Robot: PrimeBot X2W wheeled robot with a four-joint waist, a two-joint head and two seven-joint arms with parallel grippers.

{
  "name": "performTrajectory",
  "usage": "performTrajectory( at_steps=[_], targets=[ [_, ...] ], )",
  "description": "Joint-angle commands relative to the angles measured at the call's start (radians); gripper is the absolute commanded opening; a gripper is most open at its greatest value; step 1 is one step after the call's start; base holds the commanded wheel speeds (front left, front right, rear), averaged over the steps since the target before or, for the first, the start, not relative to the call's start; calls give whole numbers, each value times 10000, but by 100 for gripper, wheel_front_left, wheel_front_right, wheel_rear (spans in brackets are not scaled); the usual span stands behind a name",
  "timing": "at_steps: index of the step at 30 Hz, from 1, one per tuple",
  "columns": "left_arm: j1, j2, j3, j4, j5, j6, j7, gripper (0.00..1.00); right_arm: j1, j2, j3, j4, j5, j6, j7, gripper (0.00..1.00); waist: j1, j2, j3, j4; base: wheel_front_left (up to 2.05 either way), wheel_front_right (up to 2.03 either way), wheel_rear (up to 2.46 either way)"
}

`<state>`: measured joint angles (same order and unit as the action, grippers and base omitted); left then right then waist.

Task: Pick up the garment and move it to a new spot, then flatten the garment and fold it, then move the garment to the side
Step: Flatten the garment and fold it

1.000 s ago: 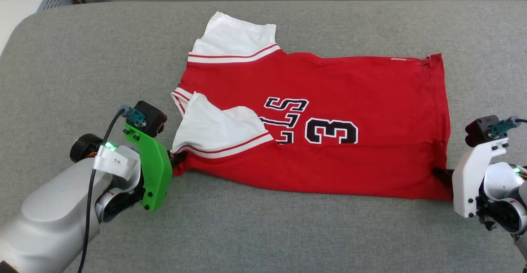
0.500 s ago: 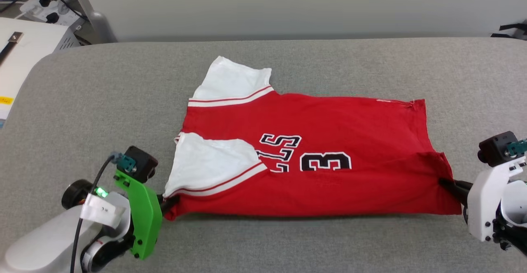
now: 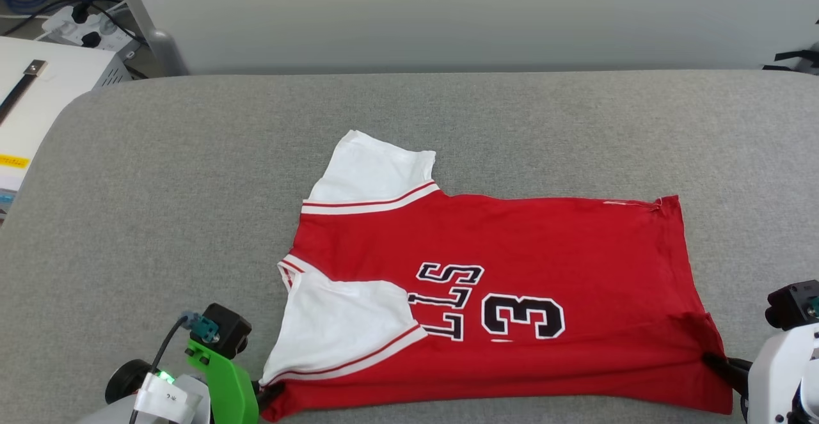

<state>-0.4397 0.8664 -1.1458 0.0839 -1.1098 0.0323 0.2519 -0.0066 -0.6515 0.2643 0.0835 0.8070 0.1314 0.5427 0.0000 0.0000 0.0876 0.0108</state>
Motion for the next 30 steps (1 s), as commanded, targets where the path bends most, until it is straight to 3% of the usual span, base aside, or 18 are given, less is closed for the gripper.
performTrajectory(
  at_steps=[1, 9, 10, 11, 12, 17, 22, 30],
  targets=[
    [82, -83, 58, 191, -45, 101, -101, 0, 41, 74, -86, 123, -45, -7, 47, 0, 0, 0, 155, 2, 0, 0, 0],
    [-138, -835, 75, 1477, -86, -249, -352, 0, -538, 921, 71, 1516, -500, -7, -450, 0, 0, 0, 513, 60, 0, 0, 0],
    [-142, -884, 78, 1597, -79, -269, -399, 18, -578, 984, 103, 1642, -534, -7, -555, 22, 0, 0, 505, 68, 0, 0, 0],
    [-152, -935, 112, 1705, -41, -282, -548, 100, -609, 1054, 106, 1793, -572, -7, -722, 69, 0, 0, 483, 81, 0, 0, 0],
    [-142, -961, 156, 1777, -38, -278, -676, 100, -629, 1102, 60, 1898, -633, -7, -920, 100, 0, 0, 444, 100, 0, 0, 0],
    [-128, -810, 390, 1770, 162, -240, -1431, 100, -574, 1339, -419, 1748, -970, -7, -2017, 100, 0, 0, 138, 200, 0, 0, 0],
    [-472, -520, 829, 1262, 579, 130, -2259, 100, -426, 1700, -1331, 841, -1854, -7, -3156, 100, 0, 0, -12, 230, 0, 0, 0],
    [-2100, -633, 1557, 1064, 1250, 229, -2871, 100, -581, 3398, -2988, -963, -3330, -7, -4743, 100, 0, 0, 319, 58, 0, 0, 0]
  ],
)
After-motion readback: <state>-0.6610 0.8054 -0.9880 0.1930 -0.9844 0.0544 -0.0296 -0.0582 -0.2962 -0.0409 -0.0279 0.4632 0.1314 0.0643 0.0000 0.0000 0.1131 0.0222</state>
